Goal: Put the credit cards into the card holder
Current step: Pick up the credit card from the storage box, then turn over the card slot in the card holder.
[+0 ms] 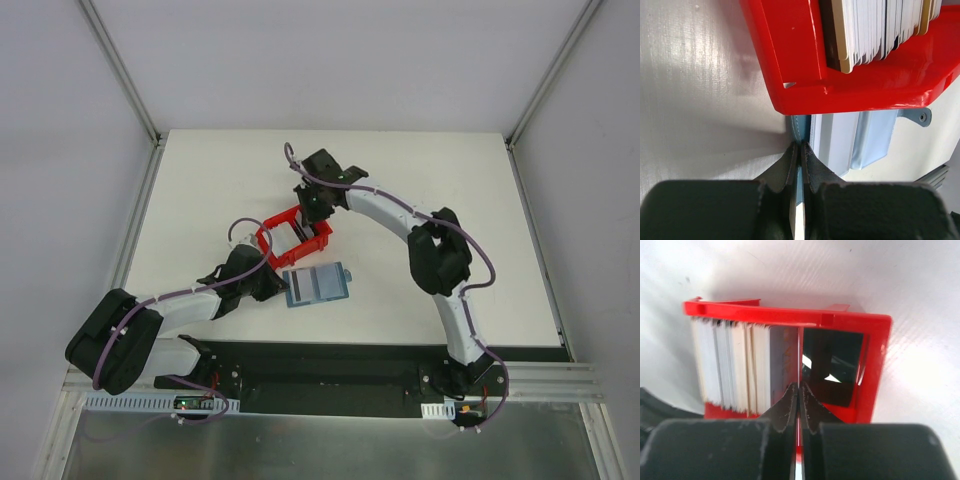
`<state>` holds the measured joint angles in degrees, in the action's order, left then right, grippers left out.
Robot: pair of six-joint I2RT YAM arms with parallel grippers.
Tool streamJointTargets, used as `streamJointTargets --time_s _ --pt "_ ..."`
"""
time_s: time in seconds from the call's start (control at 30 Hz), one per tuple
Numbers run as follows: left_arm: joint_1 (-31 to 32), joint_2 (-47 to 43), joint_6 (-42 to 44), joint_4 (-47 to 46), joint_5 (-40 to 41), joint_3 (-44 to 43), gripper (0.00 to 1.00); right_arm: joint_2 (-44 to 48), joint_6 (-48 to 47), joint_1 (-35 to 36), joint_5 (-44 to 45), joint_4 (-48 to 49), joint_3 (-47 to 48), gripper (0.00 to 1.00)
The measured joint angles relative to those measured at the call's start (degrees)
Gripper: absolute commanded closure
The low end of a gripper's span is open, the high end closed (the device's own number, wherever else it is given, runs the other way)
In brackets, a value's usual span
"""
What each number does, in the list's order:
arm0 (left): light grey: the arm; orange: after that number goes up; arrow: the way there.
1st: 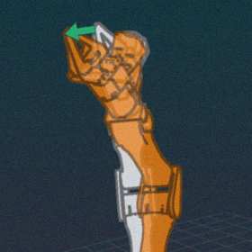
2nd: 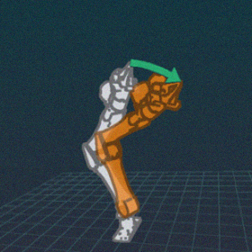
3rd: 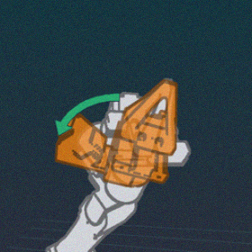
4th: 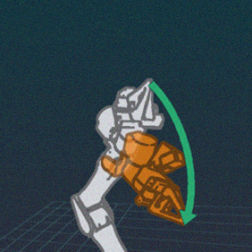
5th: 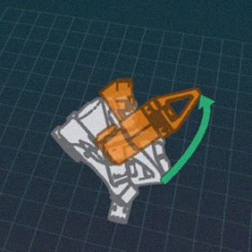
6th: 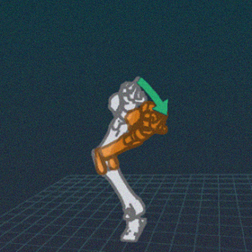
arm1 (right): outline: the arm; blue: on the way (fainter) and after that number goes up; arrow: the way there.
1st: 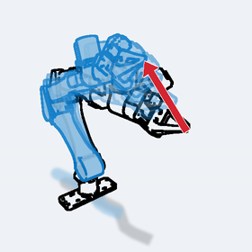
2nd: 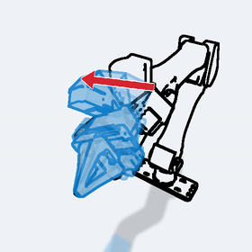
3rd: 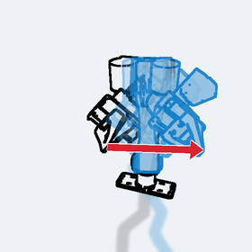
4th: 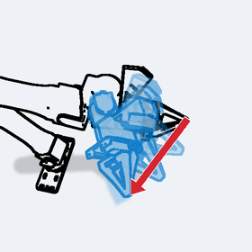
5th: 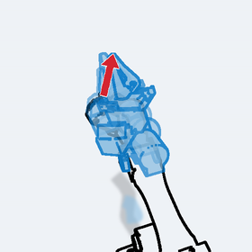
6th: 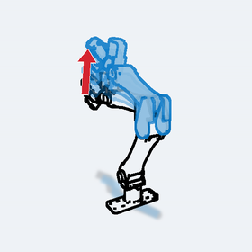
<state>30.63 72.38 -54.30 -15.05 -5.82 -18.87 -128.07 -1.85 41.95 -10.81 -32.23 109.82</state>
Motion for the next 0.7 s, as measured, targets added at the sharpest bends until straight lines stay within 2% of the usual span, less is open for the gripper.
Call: streamJointTargets --time_s 0.27,0.4,0.53,0.7 --pt "0.0 -0.17 3.17 -0.13 -1.44 0.0 1.0 15.91 0.26 -2.1 1.4 4.13 -6.84 1.0" --pt "0.0 -0.31 4.02 -0.13 -2.19 0.13 1.0 26.53 2.47 -2.71 1.4 8.17 -18.16 1.0" --pt "0.0 -0.79 4.22 -0.15 -3.48 0.66 1.0 36.76 7.65 -1.92 1.73 11.23 -34.45 1.0" --pt "0.0 -2.73 3.41 0.28 -5.33 2.16 1.0 41.66 13.66 1.84 4.5 12.26 -47.12 1.0"
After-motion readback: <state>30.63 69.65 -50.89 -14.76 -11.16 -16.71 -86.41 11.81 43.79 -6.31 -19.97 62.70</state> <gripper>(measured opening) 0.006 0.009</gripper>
